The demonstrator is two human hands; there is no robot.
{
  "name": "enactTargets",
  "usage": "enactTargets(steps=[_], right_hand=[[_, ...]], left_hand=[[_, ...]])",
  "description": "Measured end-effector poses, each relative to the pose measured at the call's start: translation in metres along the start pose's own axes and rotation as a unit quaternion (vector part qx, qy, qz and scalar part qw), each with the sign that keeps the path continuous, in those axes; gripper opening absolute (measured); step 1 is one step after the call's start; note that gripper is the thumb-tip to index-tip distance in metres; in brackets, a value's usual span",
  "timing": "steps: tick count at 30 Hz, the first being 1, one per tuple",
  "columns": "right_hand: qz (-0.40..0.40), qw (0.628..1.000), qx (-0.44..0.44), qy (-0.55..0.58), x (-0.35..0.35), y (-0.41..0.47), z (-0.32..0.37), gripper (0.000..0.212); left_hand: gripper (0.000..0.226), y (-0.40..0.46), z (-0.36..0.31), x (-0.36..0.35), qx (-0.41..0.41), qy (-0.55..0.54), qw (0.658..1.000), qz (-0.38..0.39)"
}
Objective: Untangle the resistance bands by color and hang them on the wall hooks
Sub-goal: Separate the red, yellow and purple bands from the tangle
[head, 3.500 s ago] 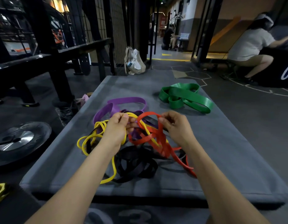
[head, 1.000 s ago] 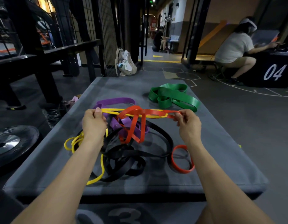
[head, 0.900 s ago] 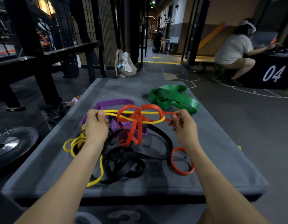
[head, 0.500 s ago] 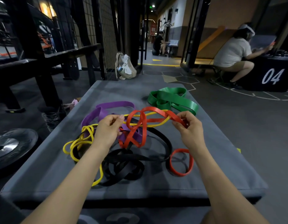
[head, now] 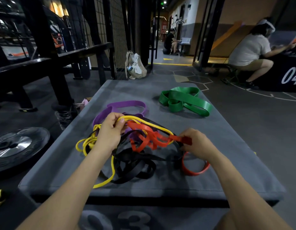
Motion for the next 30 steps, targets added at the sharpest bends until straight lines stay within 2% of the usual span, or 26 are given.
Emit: enactTargets(steps=[2, 3, 5, 7, 10, 12, 15, 19, 23, 25, 30], right_hand=[[0.034, 0.999, 0.025, -0.006, 0.000, -0.003, 0.009, 0.051], [0.023, 0.999, 0.041, 0.010, 0.004, -0.005, 0.016, 0.054], [-0.032, 0.991, 0.072, 0.105, 0.014, -0.011, 0.034, 0.042], [-0.050, 0.972, 0.072, 0.217, 0.018, -0.012, 0.048, 0.026], [-0.016, 0.970, 0.035, 0.240, 0.003, -0.006, 0.062, 0.023], [0.028, 0.966, -0.006, 0.258, -0.009, -0.003, 0.068, 0.030], [0.085, 0.935, -0.065, 0.339, -0.022, 0.002, 0.074, 0.034], [0.079, 0.883, -0.113, 0.448, -0.034, 0.008, 0.080, 0.022], [0.071, 0.822, -0.159, 0.543, -0.041, 0.011, 0.087, 0.002], [0.076, 0.812, -0.164, 0.554, -0.040, 0.012, 0.085, 0.005], [0.079, 0.806, -0.152, 0.567, -0.025, 0.012, 0.070, 0.017]], left_hand=[[0.023, -0.003, -0.002, 0.001, -0.005, -0.007, 1.000, 0.010], [0.022, -0.005, -0.003, 0.002, -0.011, -0.010, 1.000, 0.013], [0.020, -0.008, -0.006, 0.003, -0.020, -0.023, 0.999, 0.022], [0.020, -0.010, -0.009, 0.003, -0.033, -0.035, 0.998, 0.033], [0.020, -0.013, -0.012, 0.001, -0.049, -0.052, 0.996, 0.047], [0.021, -0.015, -0.013, -0.001, -0.054, -0.046, 0.996, 0.058], [0.022, -0.018, -0.014, -0.007, -0.056, -0.048, 0.994, 0.084], [0.022, -0.019, -0.014, -0.014, -0.060, -0.070, 0.990, 0.111], [0.020, -0.018, -0.014, -0.016, -0.045, -0.089, 0.991, 0.093], [0.020, -0.015, -0.009, -0.012, -0.016, -0.082, 0.994, 0.065], [0.021, -0.007, 0.014, 0.001, 0.044, 0.030, 0.999, 0.005]])
Point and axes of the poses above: each hand's wrist, its own y-axis towards the middle knuckle, its own x-axis out of the back of the hand, z = x × y, the point moved 3 cm from there along y, towards the middle knuckle, and after that the axes turned 3 degrees about -y, right-handed, at the moved point
